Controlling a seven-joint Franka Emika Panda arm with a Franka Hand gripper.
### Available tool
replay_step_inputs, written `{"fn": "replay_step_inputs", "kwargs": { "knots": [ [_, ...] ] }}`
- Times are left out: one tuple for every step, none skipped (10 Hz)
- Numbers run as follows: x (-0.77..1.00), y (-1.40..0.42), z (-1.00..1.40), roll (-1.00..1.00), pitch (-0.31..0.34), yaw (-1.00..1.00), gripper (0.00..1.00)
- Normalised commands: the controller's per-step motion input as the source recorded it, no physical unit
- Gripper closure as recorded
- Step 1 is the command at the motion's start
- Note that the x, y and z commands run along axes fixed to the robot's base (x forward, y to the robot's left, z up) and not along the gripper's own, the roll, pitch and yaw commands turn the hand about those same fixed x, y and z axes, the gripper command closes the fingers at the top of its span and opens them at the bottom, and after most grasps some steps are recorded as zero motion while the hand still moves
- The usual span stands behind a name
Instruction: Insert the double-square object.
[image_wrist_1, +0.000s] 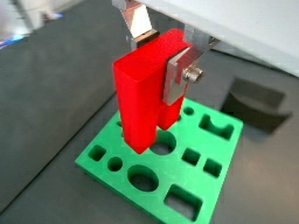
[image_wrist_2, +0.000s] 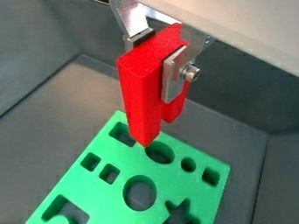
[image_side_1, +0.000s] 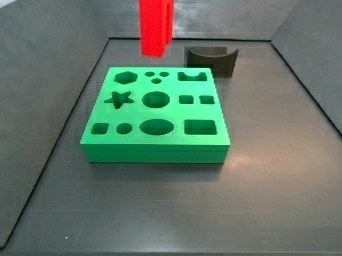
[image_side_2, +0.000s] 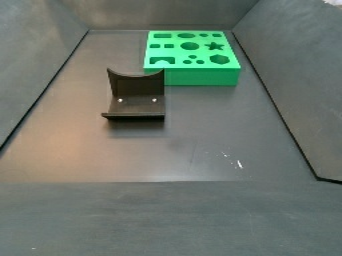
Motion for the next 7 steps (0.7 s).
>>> {"fn": "replay_step_inputs", "kwargs": {
  "knots": [
    [0.17,0.19,-0.57,0.00,0.040,-0.88,1.00],
    [0.23,0.27,-0.57,0.00,0.023,-0.79,1.00],
    [0.19,0.36,-0.60,-0.01,0.033,-0.69,1.00],
    [0.15,0.47,-0.60,0.00,0.036,-0.58,1.00],
    [0.15,0.51,-0.59,0.00,0.033,-0.55,1.00],
    [0.20,0.41,-0.53,0.00,0.009,-0.64,1.00],
    [0.30,0.17,-0.45,-0.01,0.000,-0.87,1.00]
  ]
}}
